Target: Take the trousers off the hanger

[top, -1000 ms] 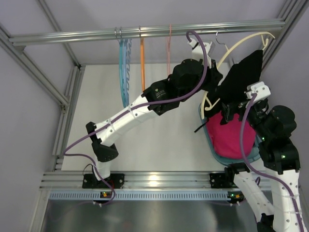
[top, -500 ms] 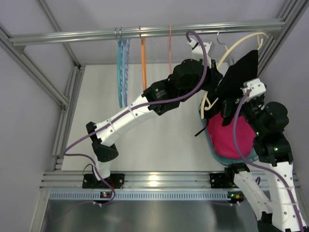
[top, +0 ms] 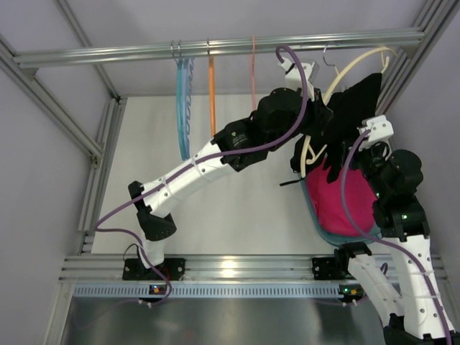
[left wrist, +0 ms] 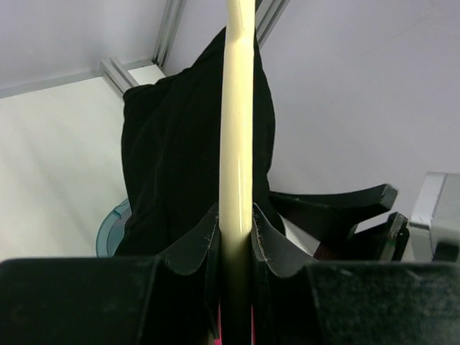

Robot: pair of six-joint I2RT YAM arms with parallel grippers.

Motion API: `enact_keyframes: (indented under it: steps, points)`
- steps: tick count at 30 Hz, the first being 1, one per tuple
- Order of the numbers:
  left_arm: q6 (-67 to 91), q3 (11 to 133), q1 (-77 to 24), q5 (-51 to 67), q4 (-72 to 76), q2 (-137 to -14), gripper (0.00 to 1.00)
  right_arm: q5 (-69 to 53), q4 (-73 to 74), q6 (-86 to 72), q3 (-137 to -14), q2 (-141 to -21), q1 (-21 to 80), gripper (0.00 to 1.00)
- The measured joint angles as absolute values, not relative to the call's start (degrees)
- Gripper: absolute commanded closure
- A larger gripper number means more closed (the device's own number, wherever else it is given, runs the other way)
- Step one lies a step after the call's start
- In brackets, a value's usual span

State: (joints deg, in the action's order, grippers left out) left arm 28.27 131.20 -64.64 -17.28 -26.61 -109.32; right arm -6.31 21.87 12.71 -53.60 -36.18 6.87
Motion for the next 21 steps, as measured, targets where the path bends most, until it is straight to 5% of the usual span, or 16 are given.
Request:
enact_keyframes:
  steps: [4, 5, 21]
  points:
    - [29.45, 130.37, -64.66, -16.38, -26.48, -109.32, 1.0, -3.51, 20.8, 12.91, -53.19, -36.69, 6.94, 0.96]
    - [29.8, 130.13, -64.66, -16.27, -26.46, -109.32, 1.0, -3.01, 20.67, 13.02, -53.36, -36.86, 6.94, 1.0]
    - [29.95, 122.89, -64.97, -17.72, -20.95, -106.85, 1.0, 3.79, 26.3, 11.27, -68.71, -39.55, 6.83, 1.0]
